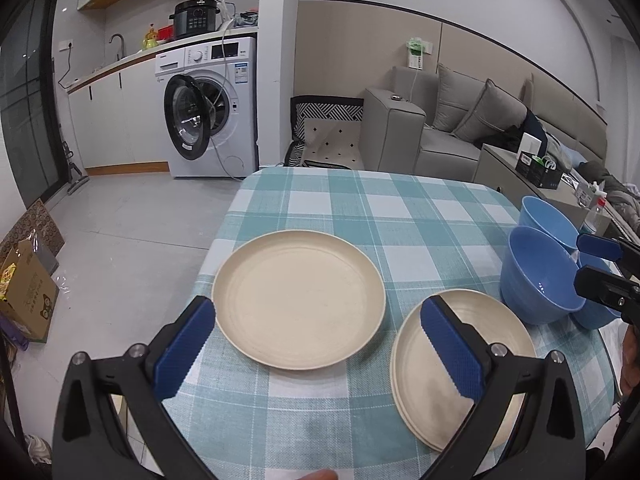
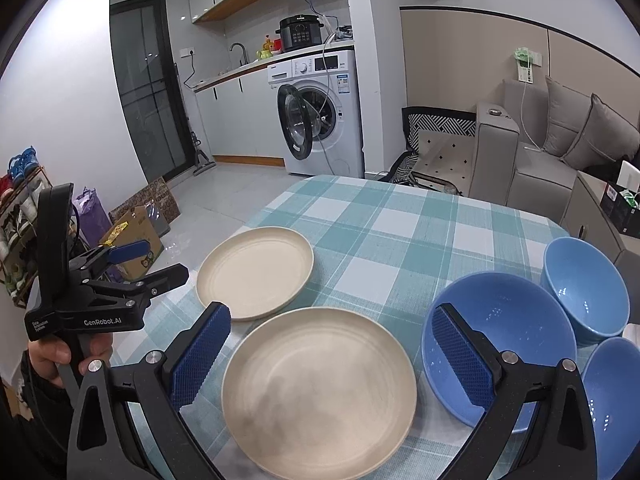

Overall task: Organize plates and bowls
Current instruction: 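Move the left gripper to the third cream plate rim while the right gripper approaches the stack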

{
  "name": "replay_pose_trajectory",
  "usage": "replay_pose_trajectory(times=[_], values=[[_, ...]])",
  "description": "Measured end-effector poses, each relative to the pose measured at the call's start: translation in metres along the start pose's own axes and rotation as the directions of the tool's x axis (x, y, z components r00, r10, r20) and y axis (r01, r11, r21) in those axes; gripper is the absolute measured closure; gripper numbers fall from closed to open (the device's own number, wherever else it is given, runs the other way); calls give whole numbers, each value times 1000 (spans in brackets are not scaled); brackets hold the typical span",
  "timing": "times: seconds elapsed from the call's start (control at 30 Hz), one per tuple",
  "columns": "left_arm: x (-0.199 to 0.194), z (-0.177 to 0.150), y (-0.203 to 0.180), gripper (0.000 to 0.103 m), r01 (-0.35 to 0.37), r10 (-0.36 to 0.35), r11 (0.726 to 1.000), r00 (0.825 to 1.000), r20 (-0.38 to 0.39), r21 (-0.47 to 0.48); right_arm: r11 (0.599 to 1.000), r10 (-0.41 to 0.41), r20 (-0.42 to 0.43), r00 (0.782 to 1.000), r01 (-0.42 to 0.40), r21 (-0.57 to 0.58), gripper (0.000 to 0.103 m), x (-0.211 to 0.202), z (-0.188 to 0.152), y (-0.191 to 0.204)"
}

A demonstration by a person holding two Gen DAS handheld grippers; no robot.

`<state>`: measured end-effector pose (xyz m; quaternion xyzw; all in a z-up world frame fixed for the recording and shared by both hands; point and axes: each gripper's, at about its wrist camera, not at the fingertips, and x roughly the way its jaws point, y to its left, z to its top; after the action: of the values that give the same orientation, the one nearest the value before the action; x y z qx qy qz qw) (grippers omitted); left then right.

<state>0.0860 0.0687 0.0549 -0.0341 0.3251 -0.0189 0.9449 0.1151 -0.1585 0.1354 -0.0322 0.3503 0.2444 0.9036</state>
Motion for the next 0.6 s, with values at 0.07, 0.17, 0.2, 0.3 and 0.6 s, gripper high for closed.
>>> replay_pose_trajectory(times=[0.07,0.17,0.2,0.3,0.6], values=[[1,3,3,0,-5,5,1000,1000,4,-5,1000,-3,-6,1000,3,-1,1,3,4,3],[2,7,6,0,-14,14,1000,1000,13,-7,1000,-3,-7,1000,3,-5,1,7,11,7],[2,8,8,0,-16,16,1000,1000,16,-12,1000,-4,-9,1000,3,-8,1,8,13,9],[4,11,12,0,-18,18,1000,1000,19,-19,1000,-3,-14,1000,3,-12,1,12,17,12],[18,11,29,0,-64,64,996,998,0,-58,1000,1,-36,999,-2,-23,1,28,33,25]])
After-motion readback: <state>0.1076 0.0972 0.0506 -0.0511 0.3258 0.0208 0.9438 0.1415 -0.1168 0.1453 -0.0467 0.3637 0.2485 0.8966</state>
